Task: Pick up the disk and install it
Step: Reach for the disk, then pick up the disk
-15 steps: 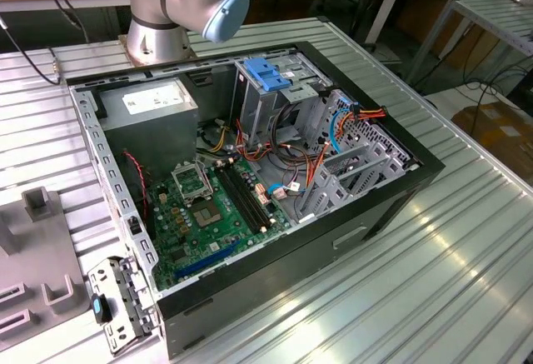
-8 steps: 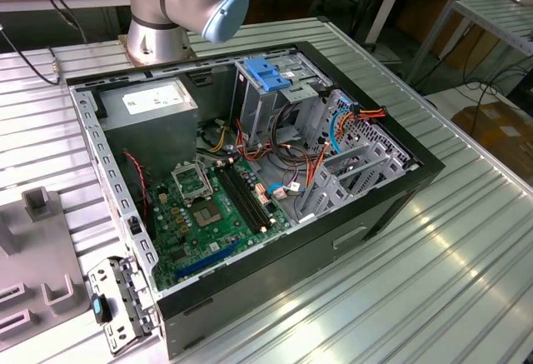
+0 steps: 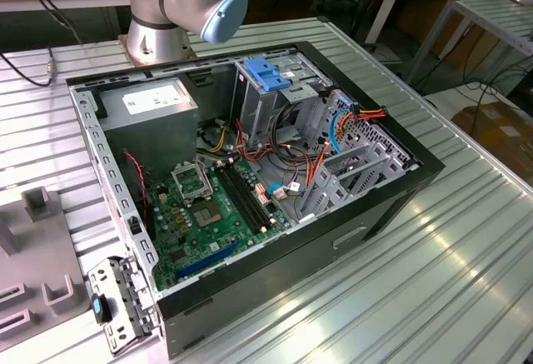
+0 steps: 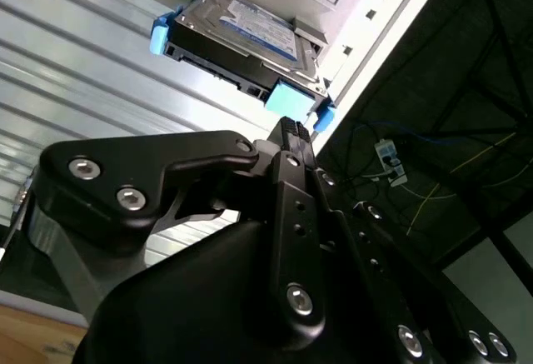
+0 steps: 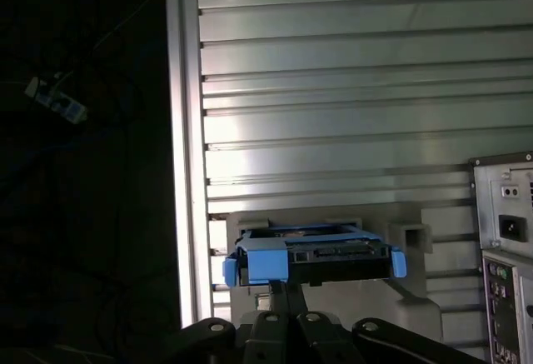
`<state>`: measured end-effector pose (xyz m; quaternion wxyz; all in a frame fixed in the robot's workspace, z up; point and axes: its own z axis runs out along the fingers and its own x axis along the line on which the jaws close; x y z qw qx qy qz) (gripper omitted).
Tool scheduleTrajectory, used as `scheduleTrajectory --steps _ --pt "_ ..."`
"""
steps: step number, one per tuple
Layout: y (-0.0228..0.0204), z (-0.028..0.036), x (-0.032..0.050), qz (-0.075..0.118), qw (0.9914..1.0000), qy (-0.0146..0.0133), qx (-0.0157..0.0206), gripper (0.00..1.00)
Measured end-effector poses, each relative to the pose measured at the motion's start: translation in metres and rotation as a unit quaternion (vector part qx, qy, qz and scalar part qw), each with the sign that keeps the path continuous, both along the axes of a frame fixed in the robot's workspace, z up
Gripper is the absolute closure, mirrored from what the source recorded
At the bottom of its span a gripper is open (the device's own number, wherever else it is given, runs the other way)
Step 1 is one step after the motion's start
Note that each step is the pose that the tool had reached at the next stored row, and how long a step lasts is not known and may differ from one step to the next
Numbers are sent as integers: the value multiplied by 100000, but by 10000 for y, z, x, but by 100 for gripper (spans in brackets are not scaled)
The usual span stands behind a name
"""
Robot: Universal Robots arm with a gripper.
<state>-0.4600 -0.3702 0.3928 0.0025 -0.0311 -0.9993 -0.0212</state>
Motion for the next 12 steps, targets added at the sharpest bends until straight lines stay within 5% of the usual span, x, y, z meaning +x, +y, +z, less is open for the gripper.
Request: scheduleTrajectory --steps 12 --pt "0 0 -28 -4 100000 3 0 89"
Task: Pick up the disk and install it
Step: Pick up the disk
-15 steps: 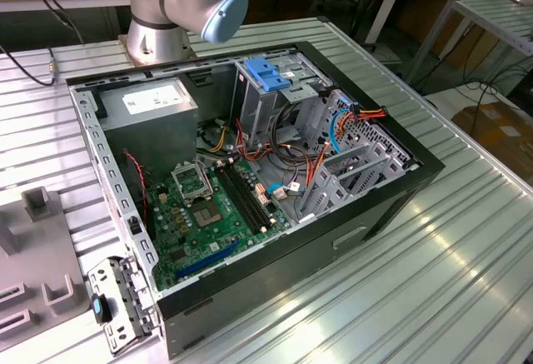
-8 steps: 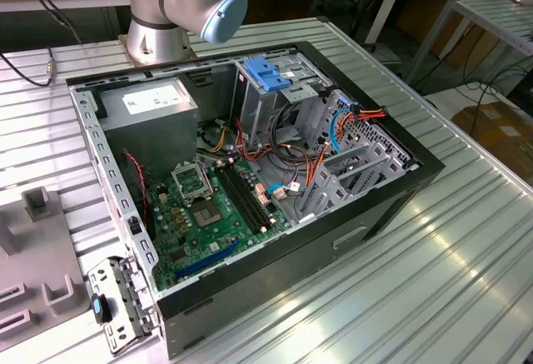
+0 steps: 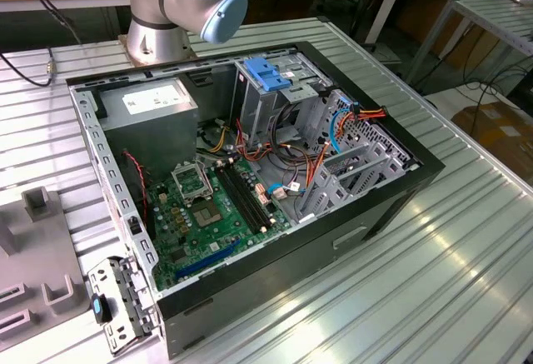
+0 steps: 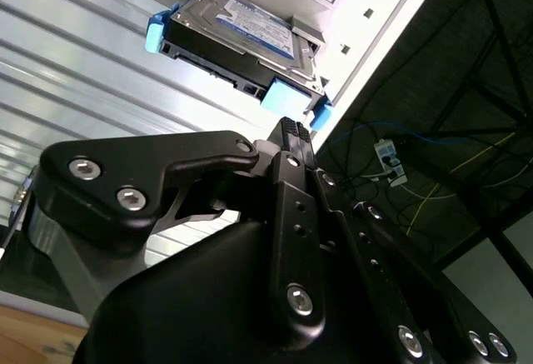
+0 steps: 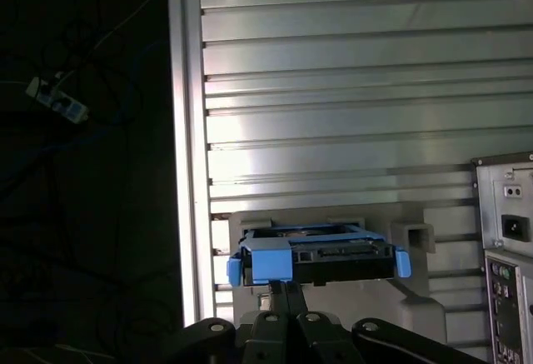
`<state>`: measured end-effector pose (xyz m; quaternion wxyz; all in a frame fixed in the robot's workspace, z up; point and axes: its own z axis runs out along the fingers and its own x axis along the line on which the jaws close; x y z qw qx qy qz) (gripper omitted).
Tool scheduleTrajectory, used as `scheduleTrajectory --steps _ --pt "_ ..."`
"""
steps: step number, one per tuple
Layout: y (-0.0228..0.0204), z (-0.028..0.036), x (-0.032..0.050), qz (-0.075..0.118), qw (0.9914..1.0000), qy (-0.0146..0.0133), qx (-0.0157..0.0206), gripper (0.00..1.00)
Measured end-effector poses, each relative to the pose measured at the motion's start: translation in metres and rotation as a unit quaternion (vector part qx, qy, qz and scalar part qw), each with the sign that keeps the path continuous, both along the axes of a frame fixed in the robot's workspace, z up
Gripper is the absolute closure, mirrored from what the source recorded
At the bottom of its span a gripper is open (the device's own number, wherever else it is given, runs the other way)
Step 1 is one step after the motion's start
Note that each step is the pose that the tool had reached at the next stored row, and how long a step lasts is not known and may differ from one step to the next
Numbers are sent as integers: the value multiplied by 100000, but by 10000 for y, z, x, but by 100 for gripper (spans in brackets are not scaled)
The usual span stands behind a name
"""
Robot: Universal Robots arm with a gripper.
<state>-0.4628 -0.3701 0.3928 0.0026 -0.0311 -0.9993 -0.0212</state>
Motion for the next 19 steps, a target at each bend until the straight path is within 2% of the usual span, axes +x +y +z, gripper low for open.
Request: scheduleTrajectory --steps 4,6,9,11,13,15,16,18,19 --pt "0 0 -1 629 99998 1 0 89" --pt "0 -1 -1 2172 99976 -9 3 89" --pt "0 0 0 5196 99865 -5 1 89" --pt "0 0 0 7716 99702 0 -1 89" --pt "0 0 0 11165 99375 2 -3 89" --pt "0 0 0 12693 99191 -1 -1 89" --pt "0 0 0 14296 98973 0 -1 89" --pt "0 0 0 16197 98680 2 -2 89" --pt "0 0 0 17929 98380 -3 -1 89"
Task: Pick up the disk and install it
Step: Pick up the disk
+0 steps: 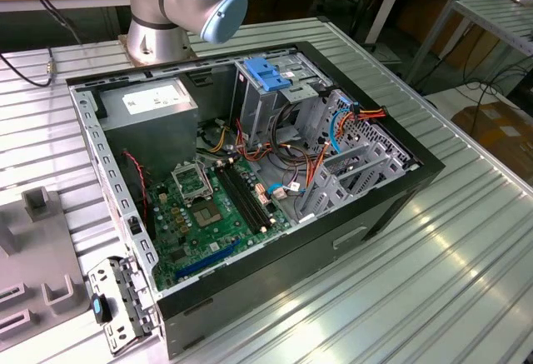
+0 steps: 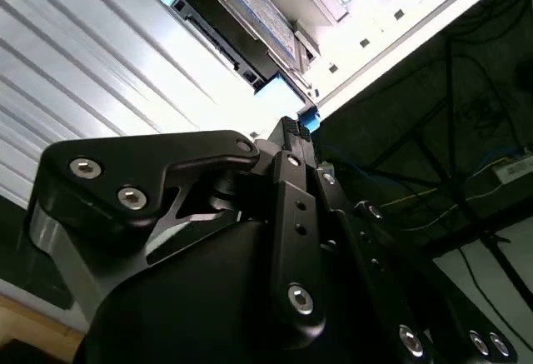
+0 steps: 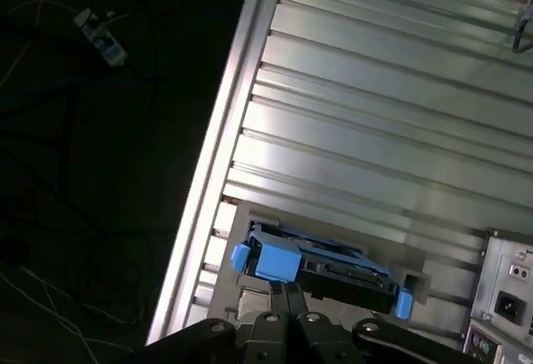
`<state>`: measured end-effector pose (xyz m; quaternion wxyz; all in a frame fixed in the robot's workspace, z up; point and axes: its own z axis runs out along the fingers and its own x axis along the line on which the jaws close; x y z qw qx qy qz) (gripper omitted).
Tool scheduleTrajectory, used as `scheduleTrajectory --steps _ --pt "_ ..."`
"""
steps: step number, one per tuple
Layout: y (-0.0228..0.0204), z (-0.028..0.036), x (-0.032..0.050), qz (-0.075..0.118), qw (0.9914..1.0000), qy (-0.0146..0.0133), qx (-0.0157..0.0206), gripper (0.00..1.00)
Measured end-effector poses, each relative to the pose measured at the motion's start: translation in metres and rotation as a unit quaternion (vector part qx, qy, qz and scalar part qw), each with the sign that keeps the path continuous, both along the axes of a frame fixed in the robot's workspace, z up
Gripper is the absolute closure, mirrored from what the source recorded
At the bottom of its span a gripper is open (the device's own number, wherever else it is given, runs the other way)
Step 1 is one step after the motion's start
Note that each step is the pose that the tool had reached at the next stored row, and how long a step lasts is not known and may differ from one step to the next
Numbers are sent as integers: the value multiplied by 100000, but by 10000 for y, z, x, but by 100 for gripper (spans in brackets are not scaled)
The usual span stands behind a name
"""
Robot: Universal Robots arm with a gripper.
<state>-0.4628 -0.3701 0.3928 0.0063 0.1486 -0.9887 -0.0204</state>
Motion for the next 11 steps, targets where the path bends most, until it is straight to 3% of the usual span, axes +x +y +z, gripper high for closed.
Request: scheduleTrajectory --steps 2,3,5,11 --pt "0 0 0 2611 99966 2 2 89" --pt "0 0 0 4483 99899 4 0 89" --pt "0 0 0 6004 99820 0 1 89" --pt "0 0 0 11291 99361 3 0 89"
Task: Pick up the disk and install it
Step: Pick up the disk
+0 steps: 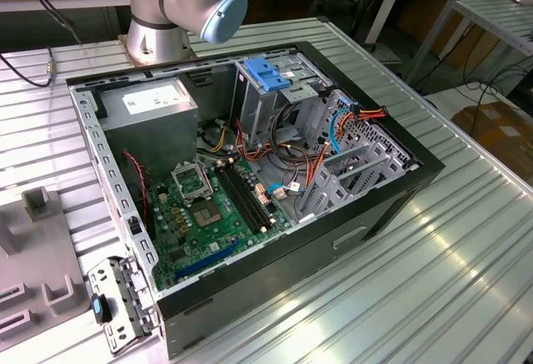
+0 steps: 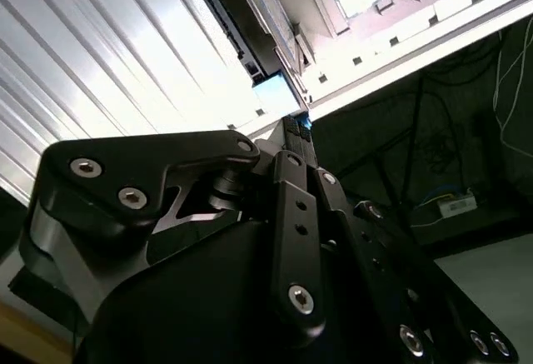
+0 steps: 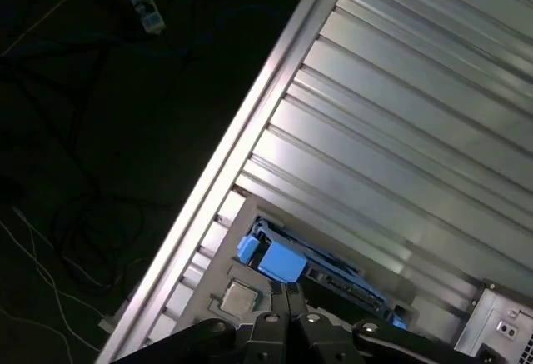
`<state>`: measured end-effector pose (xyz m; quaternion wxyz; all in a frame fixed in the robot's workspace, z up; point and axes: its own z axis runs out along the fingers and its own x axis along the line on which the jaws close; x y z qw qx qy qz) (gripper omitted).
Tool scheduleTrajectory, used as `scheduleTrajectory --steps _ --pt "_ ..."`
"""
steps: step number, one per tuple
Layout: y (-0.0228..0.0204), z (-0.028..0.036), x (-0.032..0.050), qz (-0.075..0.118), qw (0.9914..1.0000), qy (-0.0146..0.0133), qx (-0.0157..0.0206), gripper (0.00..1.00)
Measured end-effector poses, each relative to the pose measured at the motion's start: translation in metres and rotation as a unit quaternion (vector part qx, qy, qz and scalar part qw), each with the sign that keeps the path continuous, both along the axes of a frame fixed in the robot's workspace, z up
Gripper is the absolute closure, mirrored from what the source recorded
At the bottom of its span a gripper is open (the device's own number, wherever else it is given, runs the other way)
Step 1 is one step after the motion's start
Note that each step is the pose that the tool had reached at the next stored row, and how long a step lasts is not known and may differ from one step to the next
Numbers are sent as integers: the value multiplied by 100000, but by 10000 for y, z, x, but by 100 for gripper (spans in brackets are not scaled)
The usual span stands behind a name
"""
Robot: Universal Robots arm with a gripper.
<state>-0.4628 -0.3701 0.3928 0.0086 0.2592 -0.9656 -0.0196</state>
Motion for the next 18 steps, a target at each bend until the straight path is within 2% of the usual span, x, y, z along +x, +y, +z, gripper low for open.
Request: scheduleTrajectory --steps 3,5,7,8,9,10,11,15,16,17,18 --pt "0 0 0 2237 99975 0 0 89" --pt "0 0 0 3884 99925 1 0 89" --pt "0 0 0 5449 99851 -1 0 89" --pt "0 0 0 6571 99784 0 0 89" --pt "0 0 0 8349 99651 1 1 89" --pt "0 0 0 10431 99455 -2 1 89" --pt "0 0 0 11843 99296 -3 1 89" --pt "0 0 0 15461 98798 0 -1 89" --pt "0 0 0 16494 98630 -2 1 89" --pt "0 0 0 17206 98509 0 -1 89" --pt "0 0 0 18420 98289 -4 1 89"
